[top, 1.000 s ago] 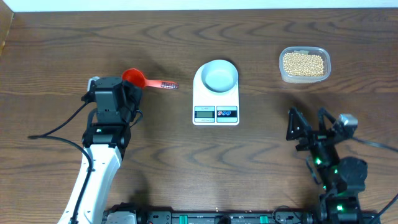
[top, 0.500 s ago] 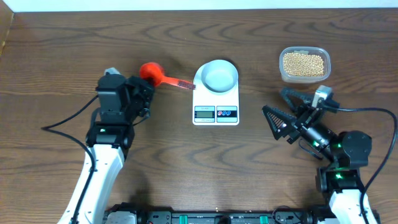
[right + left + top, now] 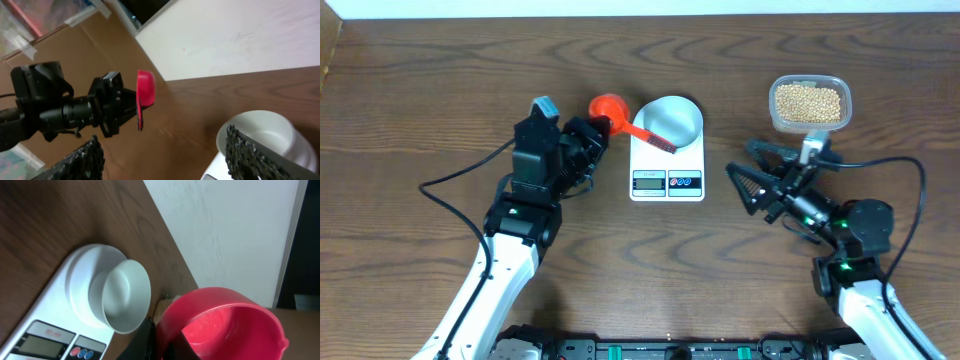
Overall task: Scoop item into bowl and weigh 50g on scale
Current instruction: 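Carry the scoop toward the scale and reach the right gripper to it, then grasp the scoop with the right gripper and release the left gripper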
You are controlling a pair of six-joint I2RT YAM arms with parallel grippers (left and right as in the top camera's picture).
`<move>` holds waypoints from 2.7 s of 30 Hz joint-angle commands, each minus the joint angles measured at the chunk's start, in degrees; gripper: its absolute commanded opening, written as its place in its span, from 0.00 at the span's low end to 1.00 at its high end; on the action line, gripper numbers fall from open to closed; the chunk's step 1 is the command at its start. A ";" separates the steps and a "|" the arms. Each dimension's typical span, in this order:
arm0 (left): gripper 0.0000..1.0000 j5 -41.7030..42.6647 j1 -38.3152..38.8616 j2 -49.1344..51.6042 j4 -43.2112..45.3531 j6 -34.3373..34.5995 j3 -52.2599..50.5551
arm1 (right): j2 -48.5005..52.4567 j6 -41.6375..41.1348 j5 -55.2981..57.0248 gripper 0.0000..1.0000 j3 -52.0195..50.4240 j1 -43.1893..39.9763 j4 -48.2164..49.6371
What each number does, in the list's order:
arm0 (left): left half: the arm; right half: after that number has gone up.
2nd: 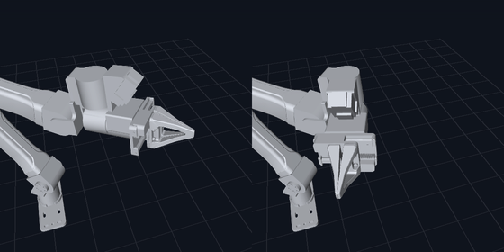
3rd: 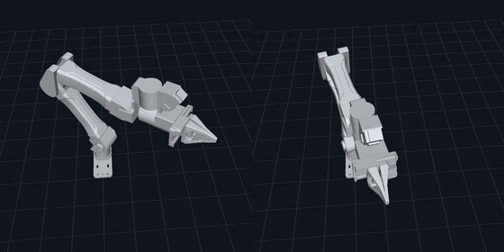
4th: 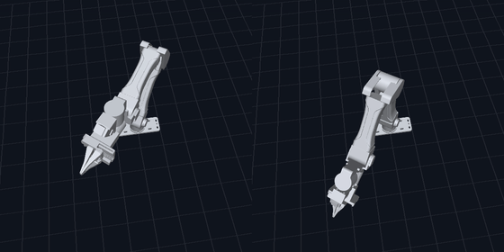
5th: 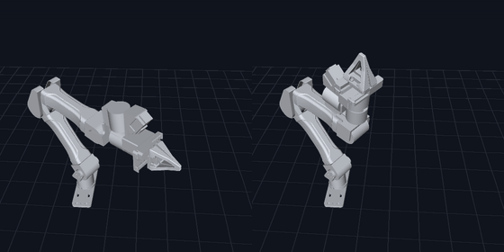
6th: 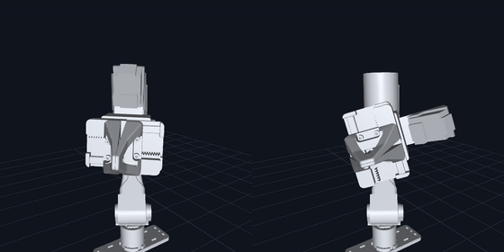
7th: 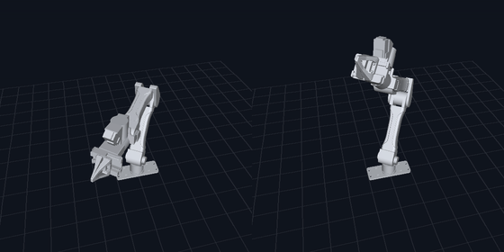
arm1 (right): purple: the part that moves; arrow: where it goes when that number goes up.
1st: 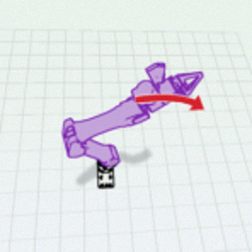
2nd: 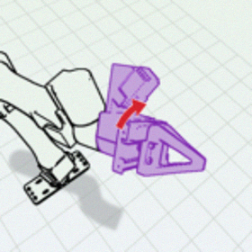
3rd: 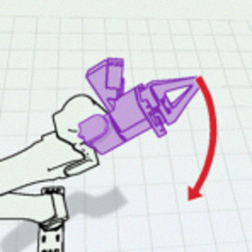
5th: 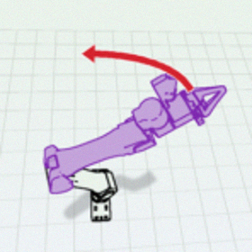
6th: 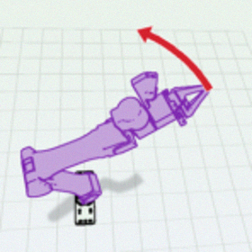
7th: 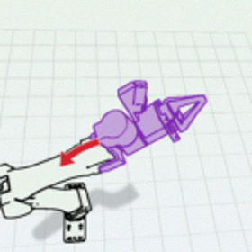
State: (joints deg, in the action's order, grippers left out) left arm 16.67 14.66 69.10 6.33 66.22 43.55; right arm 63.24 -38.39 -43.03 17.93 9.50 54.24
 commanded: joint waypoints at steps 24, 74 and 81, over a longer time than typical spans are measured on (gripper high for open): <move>0.07 0.24 9.16 4.59 6.21 0.92 0.72 | 9.16 -0.24 11.37 0.47 4.79 15.32 3.91; 0.29 0.22 13.66 5.01 6.60 1.73 0.72 | 9.16 -0.09 15.45 0.01 4.79 14.58 3.15; 0.42 -0.85 13.66 5.01 6.62 1.31 0.72 | 9.16 0.50 26.16 0.01 4.79 12.92 2.97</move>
State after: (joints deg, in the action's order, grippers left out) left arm 16.38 28.25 73.95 13.02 68.34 43.55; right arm 72.36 -39.18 -24.12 21.61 23.07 57.21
